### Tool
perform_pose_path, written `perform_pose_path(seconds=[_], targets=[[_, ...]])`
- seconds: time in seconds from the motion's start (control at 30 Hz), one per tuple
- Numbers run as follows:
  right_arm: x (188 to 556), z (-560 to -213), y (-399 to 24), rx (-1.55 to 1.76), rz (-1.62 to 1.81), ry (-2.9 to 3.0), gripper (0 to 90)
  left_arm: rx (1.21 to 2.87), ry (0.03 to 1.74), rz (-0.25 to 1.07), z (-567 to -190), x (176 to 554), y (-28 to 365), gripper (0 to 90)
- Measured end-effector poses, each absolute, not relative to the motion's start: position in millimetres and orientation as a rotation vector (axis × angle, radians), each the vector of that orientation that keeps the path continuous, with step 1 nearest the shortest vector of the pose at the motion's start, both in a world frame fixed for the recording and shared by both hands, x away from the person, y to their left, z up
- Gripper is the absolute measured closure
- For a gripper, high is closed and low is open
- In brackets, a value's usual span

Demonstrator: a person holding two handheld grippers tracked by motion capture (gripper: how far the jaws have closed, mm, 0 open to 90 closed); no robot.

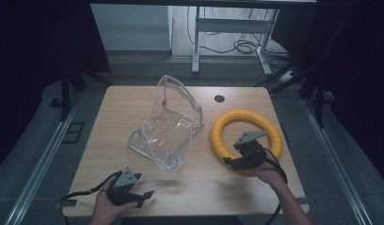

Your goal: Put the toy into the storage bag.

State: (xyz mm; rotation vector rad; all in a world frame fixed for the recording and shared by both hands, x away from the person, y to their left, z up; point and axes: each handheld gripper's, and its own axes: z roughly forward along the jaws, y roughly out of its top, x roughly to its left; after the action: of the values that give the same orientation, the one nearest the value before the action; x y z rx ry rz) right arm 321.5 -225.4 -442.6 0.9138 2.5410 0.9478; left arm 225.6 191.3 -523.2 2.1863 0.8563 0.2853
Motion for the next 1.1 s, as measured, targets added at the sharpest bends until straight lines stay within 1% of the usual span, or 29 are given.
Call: perform_pose_path(seconds=[0.23, 0.57, 0.7, 0.83, 1.1], targets=[[327, -445, -228, 0.912, 0.884, 2.595, 32.0, 2.188, 0.855, 0.284, -524, 226, 191, 19.5], [334, -456, -232, 0.903, 0.731, 2.684, 32.4, 2.187, 0.854, 0.282, -523, 225, 191, 19.5], [337, -462, -232, 0.891, 0.652, 2.749, 34.2, 2.193, 0.854, 0.285, -523, 225, 191, 19.5], [337, -468, -232, 0.886, 0.55, 2.775, 34.3, 2.188, 0.856, 0.283, -523, 225, 191, 19.5], [342, -476, -229, 0.863, 0.457, 2.799, 34.0, 2.189, 0.855, 0.282, -523, 225, 191, 19.5]])
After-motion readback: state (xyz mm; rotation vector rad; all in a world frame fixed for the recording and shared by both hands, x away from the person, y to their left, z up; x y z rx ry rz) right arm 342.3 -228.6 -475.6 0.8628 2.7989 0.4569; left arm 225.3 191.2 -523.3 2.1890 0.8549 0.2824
